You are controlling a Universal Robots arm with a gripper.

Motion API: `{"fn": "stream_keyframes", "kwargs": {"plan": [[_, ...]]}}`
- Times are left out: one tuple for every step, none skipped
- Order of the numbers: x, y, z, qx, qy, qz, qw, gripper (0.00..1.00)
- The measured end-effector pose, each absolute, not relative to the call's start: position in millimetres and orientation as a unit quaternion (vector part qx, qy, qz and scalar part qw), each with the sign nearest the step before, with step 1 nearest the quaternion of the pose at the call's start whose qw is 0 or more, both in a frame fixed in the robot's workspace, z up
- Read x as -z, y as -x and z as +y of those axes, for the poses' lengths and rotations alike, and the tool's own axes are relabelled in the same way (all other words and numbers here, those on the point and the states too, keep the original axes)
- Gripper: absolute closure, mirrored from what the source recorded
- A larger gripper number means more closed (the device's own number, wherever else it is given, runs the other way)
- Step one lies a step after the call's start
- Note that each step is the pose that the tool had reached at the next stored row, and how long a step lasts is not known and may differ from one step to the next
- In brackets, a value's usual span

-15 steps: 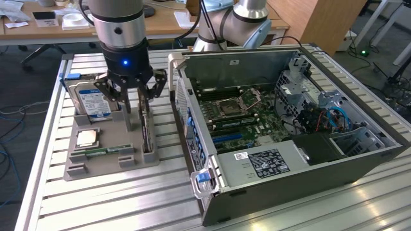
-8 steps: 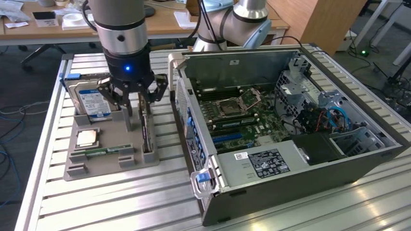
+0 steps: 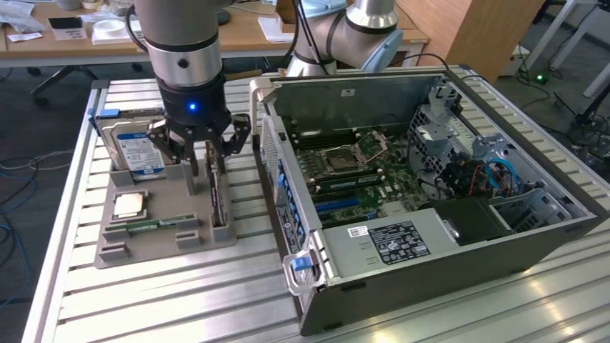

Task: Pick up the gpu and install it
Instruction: 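Pick up the gpu and move the gpu toward the slot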

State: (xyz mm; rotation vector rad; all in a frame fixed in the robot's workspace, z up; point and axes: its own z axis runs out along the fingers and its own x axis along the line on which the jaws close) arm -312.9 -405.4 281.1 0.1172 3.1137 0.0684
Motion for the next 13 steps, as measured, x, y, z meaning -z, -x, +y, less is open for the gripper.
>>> {"fn": "stream_keyframes", "kwargs": {"plan": [[-281.0, 312.9, -405.4, -0.022, -0.038, 0.999, 0.012, 0.53], [-281.0, 312.9, -405.4, -0.022, -0.038, 0.999, 0.013, 0.53], [-280.9, 312.9, -405.4, -0.022, -0.038, 0.999, 0.013, 0.53], [-280.9, 312.9, -405.4, -0.022, -0.038, 0.999, 0.013, 0.53], [-280.4, 312.9, -405.4, -0.022, -0.038, 0.999, 0.013, 0.53], [-279.9, 312.8, -405.4, -0.022, -0.038, 0.999, 0.013, 0.53], [-279.6, 312.6, -405.4, -0.022, -0.038, 0.999, 0.013, 0.53], [-279.2, 312.3, -405.4, -0.022, -0.037, 0.999, 0.013, 0.53], [-278.7, 312.1, -405.4, -0.022, -0.038, 0.999, 0.013, 0.53], [-278.1, 312.0, -405.4, -0.022, -0.038, 0.999, 0.013, 0.53], [-277.3, 312.0, -405.4, -0.022, -0.038, 0.999, 0.013, 0.53], [-276.2, 311.9, -405.4, -0.022, -0.038, 0.999, 0.013, 0.53], [-274.7, 311.9, -405.4, -0.022, -0.038, 0.999, 0.013, 0.53]]}}
